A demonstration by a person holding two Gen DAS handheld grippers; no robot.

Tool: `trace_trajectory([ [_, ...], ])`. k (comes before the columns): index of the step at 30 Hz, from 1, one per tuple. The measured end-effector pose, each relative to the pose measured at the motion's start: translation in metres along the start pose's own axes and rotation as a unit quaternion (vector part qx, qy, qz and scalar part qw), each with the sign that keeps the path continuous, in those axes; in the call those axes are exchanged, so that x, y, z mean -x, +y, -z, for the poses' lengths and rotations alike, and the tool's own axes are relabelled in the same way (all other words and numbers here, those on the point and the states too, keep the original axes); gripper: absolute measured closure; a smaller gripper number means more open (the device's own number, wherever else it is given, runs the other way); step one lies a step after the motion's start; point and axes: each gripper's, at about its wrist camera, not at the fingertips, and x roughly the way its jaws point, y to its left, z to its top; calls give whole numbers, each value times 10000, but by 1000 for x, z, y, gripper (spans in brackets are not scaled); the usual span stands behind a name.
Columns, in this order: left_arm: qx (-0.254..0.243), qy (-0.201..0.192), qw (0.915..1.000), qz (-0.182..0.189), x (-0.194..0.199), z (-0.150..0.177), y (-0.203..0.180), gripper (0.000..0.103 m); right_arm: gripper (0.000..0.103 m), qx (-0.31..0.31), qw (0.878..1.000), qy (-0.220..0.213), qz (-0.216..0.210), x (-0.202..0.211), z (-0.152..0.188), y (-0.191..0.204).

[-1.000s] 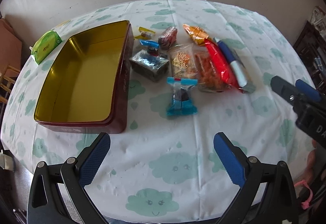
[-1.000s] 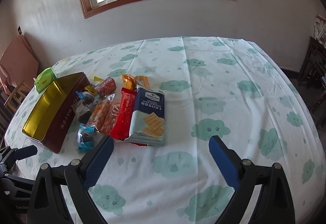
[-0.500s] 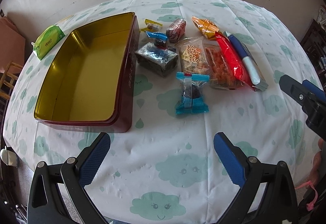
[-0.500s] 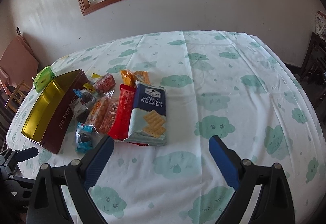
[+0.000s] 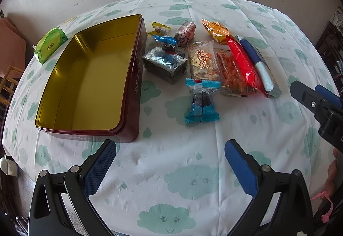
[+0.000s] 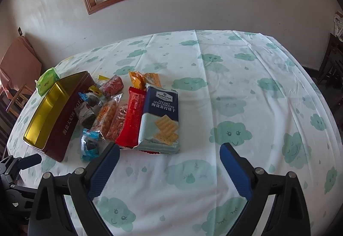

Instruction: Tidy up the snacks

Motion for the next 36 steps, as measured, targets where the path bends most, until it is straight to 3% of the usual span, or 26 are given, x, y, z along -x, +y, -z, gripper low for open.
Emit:
trace_trajectory([
  [36, -16, -45, 9999, -91, 1, -3, 1, 3, 6, 71, 9999, 99, 5, -5, -6, 2],
])
